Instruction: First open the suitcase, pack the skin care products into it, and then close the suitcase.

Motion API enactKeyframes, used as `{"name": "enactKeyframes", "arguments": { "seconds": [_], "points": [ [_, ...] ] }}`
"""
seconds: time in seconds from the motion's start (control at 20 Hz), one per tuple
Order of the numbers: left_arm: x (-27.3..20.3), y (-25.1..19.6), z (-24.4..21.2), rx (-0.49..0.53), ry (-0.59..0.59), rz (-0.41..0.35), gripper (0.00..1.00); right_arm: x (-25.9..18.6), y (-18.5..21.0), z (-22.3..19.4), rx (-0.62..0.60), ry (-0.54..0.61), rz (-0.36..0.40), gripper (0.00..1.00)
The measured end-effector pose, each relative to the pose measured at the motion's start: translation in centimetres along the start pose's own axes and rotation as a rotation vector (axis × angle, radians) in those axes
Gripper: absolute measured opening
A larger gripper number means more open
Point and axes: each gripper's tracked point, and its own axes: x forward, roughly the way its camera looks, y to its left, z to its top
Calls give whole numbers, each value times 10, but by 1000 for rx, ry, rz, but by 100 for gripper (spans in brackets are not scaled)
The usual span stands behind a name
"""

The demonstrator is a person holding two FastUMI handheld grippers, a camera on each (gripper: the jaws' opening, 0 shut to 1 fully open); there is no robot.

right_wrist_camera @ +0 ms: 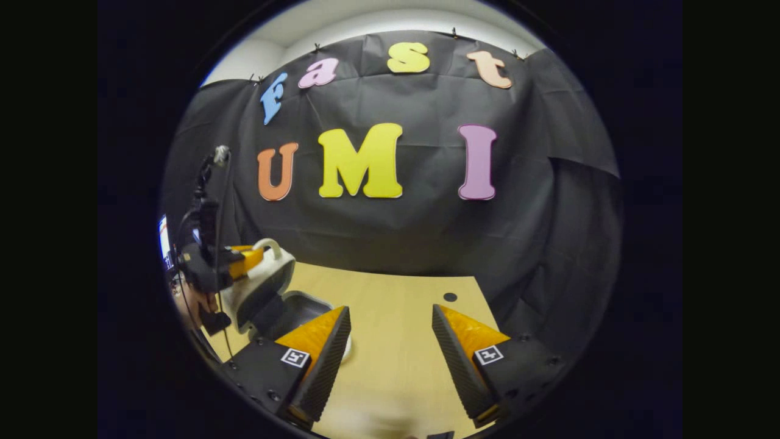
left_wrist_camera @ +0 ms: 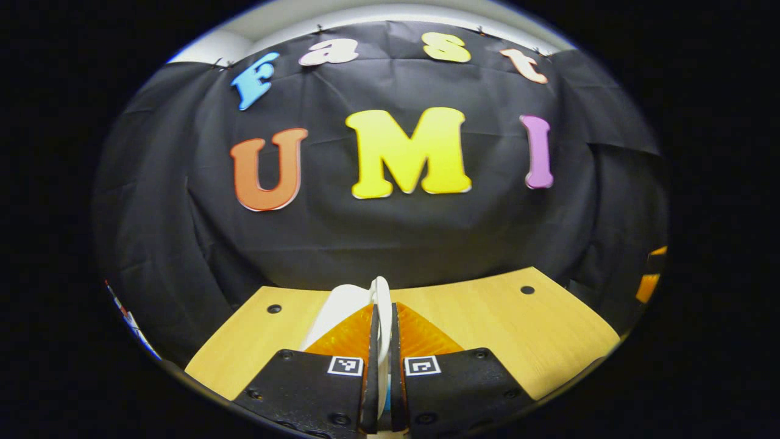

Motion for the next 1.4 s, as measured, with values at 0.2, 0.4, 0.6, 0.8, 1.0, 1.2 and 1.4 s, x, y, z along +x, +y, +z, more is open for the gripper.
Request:
{"name": "enactKeyframes", "arguments": {
  "seconds": [0.2,0.4,0.6,0.8,1.0,1.2,1.4],
  "points": [
    [21,-70,-53,-19,100,-92,11,-13,-39,-4,16,23,-48,80],
    [40,-110,-106,7,200,-133,11,-20,-78,-13,25,49,-115,80],
    [49,-123,-136,44,271,-143,11,-19,-96,-21,51,66,-138,80],
    [49,-129,-162,46,368,-113,12,-8,-96,-21,69,60,-107,79],
    [29,-158,-167,-3,451,-140,27,7,-86,-12,91,31,-50,80],
    [14,-165,-138,-30,450,-183,58,20,-70,6,59,-20,24,80],
    [6,-124,-38,-51,220,-80,91,32,-48,47,62,-104,68,80]
  ]
}}
